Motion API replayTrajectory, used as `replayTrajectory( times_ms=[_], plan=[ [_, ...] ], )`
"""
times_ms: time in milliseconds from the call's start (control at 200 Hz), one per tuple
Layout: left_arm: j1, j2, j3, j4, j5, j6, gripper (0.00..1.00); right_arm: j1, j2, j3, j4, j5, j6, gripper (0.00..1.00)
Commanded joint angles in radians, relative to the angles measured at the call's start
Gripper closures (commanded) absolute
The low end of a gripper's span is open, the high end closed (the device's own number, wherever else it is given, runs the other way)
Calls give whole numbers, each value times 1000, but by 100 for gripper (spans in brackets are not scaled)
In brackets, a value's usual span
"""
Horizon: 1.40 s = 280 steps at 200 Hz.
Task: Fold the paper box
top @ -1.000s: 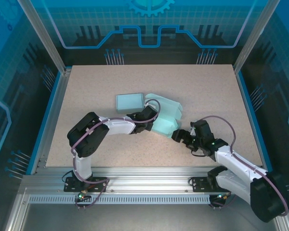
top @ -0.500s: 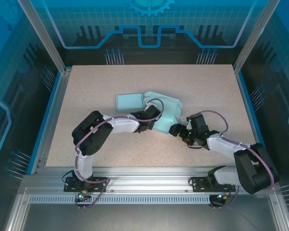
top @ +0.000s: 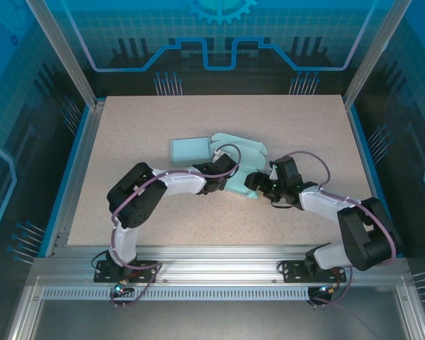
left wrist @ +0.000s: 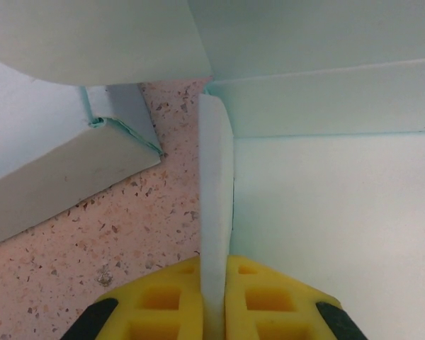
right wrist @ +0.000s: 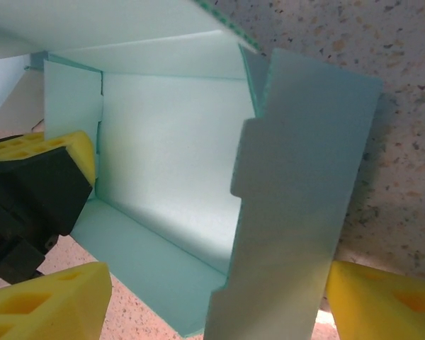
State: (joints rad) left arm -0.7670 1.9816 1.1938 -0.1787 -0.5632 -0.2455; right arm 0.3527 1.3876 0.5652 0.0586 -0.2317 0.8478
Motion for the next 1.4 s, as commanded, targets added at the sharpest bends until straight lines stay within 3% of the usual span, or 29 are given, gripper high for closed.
replayTrajectory(
  times_ms=[0, 270, 385, 575, 690, 1061, 1396],
  plan=[
    [0, 60, -5, -110, -41, 10, 95, 14, -46, 32, -13, 14, -27, 22],
    [0, 57, 2, -107, -29, 6, 95, 26, -3, 46, 24, 8, -39, 29],
    [-1, 57, 1, -109, -28, 4, 95, 26, -25, 62, -43, 40, -56, 29],
    [0, 53, -5, -115, -41, 0, 94, 13, -155, 31, -184, 153, -82, 16],
    [0, 49, -5, -119, -50, -3, 94, -9, -151, -9, -158, 136, -70, 13],
    [-1, 59, 9, -127, -51, -6, 94, -20, 50, -10, 67, -8, -23, 14],
    [-2, 66, 8, -135, -59, -12, 94, 48, 18, 85, 37, 11, -56, 18]
  ],
)
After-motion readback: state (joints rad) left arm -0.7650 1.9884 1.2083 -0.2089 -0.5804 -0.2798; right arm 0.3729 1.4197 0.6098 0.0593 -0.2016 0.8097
